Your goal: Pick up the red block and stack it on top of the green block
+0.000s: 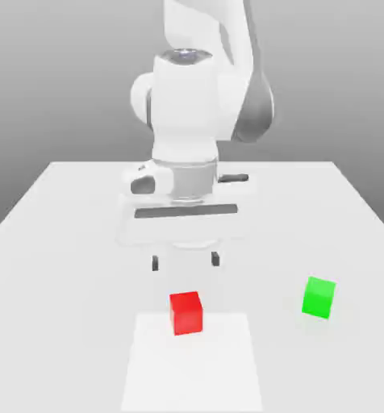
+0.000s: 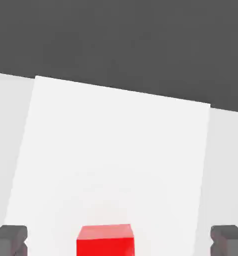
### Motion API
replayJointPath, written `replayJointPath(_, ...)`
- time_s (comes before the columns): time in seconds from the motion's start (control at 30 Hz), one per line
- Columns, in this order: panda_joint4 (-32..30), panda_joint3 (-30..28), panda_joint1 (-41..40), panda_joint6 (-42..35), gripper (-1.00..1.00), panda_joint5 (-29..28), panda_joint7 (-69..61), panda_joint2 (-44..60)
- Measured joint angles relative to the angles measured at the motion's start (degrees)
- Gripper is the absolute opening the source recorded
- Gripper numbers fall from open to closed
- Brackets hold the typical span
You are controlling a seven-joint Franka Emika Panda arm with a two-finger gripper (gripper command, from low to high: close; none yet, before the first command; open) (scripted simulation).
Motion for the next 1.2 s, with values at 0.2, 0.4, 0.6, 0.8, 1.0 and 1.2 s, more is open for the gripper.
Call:
replayJointPath(0.2, 0.7, 2.8, -1.9, 11.9, -1.0, 3.3, -2.8, 14.3)
replayJointPath(0.4, 0.8, 3.0, -2.3, 12.6, -1.0, 3.0, -2.6, 15.2)
replayJointPath(0.6, -0.5, 2.5, -2.3, 4.5, -1.0, 1.2, -1.3, 5.7)
replayJointPath(0.8, -0.9, 4.7, 0.6, -3.0, -1.0, 1.3, -1.9, -2.2)
replayJointPath(1.0, 0.7, 9.9, 8.6, -5.8, -1.0, 3.3, -4.7, -3.4)
replayJointPath(1.2, 2.4, 15.2, 16.6, -8.6, -1.0, 5.5, -7.6, -4.5)
